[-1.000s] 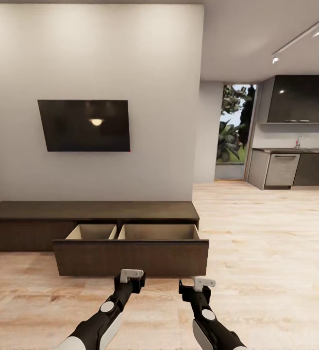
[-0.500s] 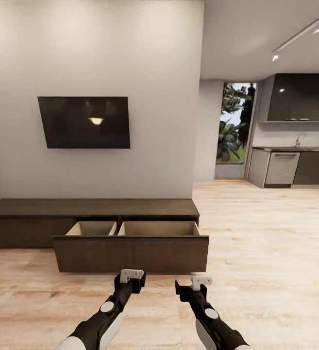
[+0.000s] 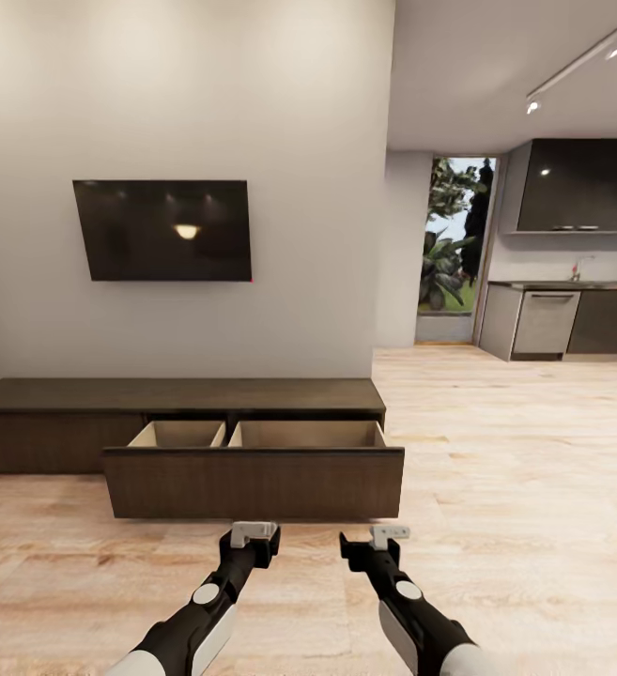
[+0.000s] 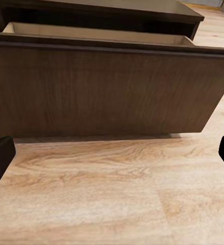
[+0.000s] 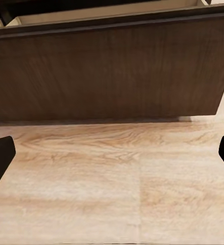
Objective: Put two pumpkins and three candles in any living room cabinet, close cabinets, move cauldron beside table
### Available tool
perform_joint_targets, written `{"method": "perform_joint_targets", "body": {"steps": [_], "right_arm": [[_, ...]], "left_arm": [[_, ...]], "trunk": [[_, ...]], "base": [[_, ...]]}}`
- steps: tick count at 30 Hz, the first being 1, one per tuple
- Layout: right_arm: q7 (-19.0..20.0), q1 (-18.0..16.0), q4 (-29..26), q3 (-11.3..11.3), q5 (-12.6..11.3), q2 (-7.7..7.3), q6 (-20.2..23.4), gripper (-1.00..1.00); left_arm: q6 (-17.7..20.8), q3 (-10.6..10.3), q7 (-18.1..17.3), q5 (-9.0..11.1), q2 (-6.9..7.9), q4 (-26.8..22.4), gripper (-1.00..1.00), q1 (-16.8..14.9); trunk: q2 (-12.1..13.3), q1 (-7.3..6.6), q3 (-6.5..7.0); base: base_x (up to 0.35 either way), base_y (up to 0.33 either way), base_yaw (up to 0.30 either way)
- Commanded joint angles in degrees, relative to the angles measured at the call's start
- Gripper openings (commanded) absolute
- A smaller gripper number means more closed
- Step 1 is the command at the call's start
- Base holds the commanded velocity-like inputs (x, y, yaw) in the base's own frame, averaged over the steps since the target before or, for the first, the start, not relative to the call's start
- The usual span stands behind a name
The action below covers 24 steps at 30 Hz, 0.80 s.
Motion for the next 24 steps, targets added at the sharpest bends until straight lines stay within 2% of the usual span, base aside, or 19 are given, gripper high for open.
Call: {"method": "perform_joint_targets", "body": {"steps": [1,6,10,16,24], "right_arm": [[-0.27,-0.30,0.60,0.09,-0.56,-0.01,-0.22,1.00],[-0.27,-0.62,2.29,-2.08,-0.51,0.02,-0.33,1.00],[-0.27,-0.69,2.93,-2.85,-0.49,0.03,-0.37,1.00],[-0.21,-0.71,3.15,-2.97,-0.49,0.05,-0.47,1.00],[-0.18,-0.71,3.23,-3.10,-0.49,0.03,-0.68,1.00]], "left_arm": [[-0.28,-0.46,0.25,0.53,0.04,0.03,1.00,-0.07],[-0.25,-0.46,0.24,0.54,0.05,-0.23,1.00,-0.07],[-0.15,-0.63,0.38,0.50,0.05,-0.53,1.00,-0.07],[-0.15,-0.84,0.42,0.44,0.05,-0.48,1.00,-0.07],[-0.15,-0.86,0.35,0.45,0.08,-0.15,1.00,-0.07]], "trunk": [[-0.04,-0.01,-0.07],[-0.04,-0.01,-0.07],[-0.04,-0.01,-0.07],[-0.04,-0.01,-0.07],[-0.04,-0.01,-0.07]], "base": [[0.000,0.000,0.000],[0.000,0.000,0.000],[0.000,0.000,0.000],[0.069,0.000,0.000],[0.250,0.048,0.000]]}}
